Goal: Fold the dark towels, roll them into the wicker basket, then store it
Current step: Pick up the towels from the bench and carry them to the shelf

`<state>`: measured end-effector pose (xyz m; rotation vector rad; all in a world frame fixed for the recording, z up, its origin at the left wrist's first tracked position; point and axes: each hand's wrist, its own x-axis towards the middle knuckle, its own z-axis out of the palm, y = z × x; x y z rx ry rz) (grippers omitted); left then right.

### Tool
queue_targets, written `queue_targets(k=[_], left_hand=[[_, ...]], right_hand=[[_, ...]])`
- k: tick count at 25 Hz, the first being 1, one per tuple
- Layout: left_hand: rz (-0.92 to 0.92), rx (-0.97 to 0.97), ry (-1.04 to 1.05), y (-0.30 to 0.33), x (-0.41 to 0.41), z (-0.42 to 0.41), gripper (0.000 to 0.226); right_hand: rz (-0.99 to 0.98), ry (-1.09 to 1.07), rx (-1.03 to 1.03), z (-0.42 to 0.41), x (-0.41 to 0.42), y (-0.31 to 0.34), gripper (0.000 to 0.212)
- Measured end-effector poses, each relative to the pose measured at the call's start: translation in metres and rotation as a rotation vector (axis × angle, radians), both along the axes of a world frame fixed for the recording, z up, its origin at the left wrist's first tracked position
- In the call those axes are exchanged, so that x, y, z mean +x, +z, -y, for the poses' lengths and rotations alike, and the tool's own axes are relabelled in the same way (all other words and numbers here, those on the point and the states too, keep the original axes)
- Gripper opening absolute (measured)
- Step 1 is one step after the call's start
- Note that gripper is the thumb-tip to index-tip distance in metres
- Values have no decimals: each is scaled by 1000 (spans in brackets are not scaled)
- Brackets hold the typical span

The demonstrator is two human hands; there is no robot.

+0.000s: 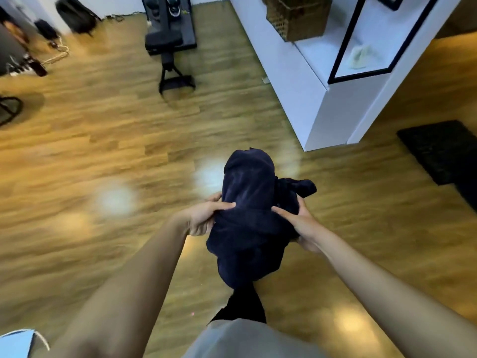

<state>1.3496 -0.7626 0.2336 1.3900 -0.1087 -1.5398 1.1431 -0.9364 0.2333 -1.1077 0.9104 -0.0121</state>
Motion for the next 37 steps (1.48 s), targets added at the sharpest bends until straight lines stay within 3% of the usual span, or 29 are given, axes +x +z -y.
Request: queue_targets(k=[11, 16, 21, 30, 33, 37], left_hand=[[50, -4, -33, 35, 248, 157, 50], [101, -5, -38, 32, 332, 240, 53], [151, 6, 5, 36, 420, 338, 46], [166, -92, 0, 90, 560, 510, 48], [200, -141, -82, 114, 615, 565, 43], [265, -264, -217, 148, 682, 646, 49]], right_hand=[[47, -87, 5, 146, 245, 16, 85], [77, -99, 18, 228, 330, 11, 89], [116, -85, 1, 329, 426, 15, 78], [315, -1, -5, 504, 555, 66, 82], [350, 4, -87, 546, 594, 83, 97], [370, -140, -297, 591, 642, 119, 95]])
